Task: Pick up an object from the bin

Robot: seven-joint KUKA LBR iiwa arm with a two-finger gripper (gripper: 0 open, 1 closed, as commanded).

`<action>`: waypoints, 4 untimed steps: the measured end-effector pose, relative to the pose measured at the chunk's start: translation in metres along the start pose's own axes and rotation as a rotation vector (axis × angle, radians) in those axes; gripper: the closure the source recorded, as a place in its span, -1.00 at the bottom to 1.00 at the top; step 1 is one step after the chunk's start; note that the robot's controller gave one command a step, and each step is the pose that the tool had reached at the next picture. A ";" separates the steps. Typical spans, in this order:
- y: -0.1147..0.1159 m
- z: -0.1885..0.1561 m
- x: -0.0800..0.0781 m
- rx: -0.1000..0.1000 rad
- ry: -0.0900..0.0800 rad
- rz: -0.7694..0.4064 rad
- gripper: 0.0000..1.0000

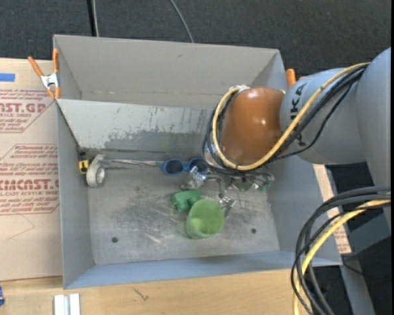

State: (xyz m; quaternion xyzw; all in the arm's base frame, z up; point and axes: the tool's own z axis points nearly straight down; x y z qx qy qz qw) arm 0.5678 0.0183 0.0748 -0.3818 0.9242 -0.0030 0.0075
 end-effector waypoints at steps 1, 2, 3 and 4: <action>0.010 0.000 -0.007 -0.001 0.003 0.024 -1.00; -0.001 0.001 -0.018 -0.010 0.008 -0.231 -1.00; 0.005 0.000 -0.017 -0.002 0.002 -0.205 -1.00; 0.005 0.001 -0.020 -0.007 0.008 -0.129 -1.00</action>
Offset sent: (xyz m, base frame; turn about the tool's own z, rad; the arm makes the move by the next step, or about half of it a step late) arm -0.0062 0.0137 -0.0048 0.0212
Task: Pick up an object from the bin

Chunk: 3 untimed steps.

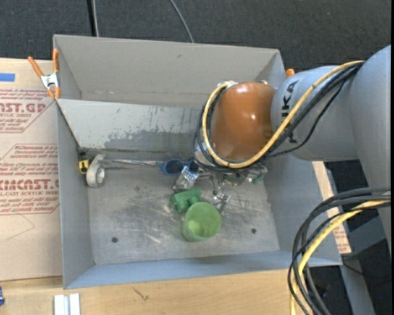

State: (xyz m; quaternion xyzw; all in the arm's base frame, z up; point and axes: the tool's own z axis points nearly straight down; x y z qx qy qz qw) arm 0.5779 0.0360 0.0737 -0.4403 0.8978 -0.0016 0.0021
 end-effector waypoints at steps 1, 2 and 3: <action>-0.001 -0.003 -0.003 0.005 -0.008 0.001 1.00; 0.000 -0.116 -0.010 0.002 -0.006 0.006 1.00; 0.010 -0.197 0.000 0.003 -0.006 -0.003 1.00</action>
Offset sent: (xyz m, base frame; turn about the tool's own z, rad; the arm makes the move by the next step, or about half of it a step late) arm 0.0000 0.0000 0.0000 0.0000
